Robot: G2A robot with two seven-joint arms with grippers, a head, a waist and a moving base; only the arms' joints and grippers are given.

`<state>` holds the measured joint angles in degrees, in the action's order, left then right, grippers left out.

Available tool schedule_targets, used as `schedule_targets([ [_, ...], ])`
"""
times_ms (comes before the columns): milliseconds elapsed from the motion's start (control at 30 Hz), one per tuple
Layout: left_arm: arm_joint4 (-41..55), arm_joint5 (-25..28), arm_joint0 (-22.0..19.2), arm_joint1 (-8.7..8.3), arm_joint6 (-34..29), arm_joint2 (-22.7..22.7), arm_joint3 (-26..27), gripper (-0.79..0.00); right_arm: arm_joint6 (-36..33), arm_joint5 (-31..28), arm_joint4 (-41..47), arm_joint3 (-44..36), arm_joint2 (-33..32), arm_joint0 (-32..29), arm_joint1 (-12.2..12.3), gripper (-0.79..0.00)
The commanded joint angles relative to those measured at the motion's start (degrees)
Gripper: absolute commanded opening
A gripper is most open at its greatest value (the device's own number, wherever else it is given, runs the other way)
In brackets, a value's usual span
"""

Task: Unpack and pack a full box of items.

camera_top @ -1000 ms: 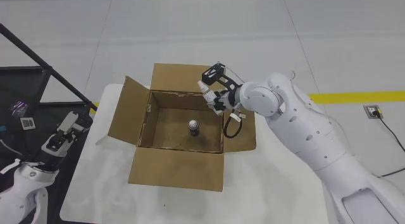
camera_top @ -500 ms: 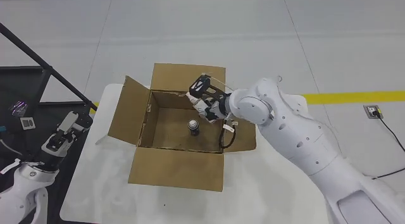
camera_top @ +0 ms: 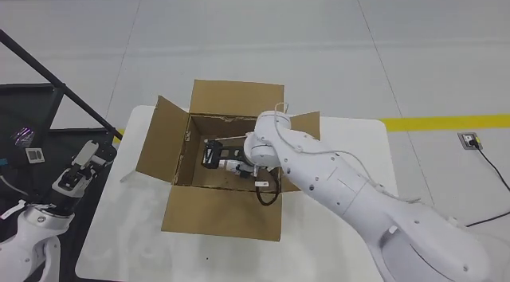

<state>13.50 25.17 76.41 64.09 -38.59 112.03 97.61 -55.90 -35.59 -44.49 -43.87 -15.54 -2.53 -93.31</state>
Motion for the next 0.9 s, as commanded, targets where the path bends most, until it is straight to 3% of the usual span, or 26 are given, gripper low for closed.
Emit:
schedule_targets([
  [0, 0.0, 0.0, 0.0, 0.00, 0.0, 0.0, 0.0, 0.000, 0.5, -1.0, -0.8, 3.5, 1.2, 0.1, -1.7, -0.785],
  [200, 0.0, 0.0, 0.0, 0.00, 0.0, 0.0, 0.0, 0.000, 2.5, -3.8, -1.3, 11.4, 2.5, 0.4, -5.8, -0.785],
  [533, 0.0, 0.0, 0.0, 0.00, 0.0, 0.0, 0.0, 0.000, 5.8, -8.3, -2.4, 18.5, 2.8, 0.7, -9.3, -0.785],
  [567, 0.0, 0.0, 0.0, 0.00, 0.0, 0.0, 0.0, 0.000, 5.8, -8.7, -2.4, 19.1, 2.8, 0.7, -9.6, -0.711],
  [633, 0.0, 0.0, 0.0, 0.00, 0.0, 0.0, 0.0, 0.000, 6.2, -9.6, -2.4, 20.2, 2.8, 0.6, -10.2, -0.656],
  [700, 0.0, 0.0, 0.0, 0.00, 0.0, 0.0, 0.0, 0.000, 6.5, -10.3, -2.6, 21.2, 2.9, 0.5, -10.7, -0.551],
  [867, 0.0, 0.0, 0.0, 0.00, 0.0, 0.0, 0.0, 0.000, 7.4, -11.5, -3.4, 23.2, 3.0, 0.5, -12.0, -0.443],
])
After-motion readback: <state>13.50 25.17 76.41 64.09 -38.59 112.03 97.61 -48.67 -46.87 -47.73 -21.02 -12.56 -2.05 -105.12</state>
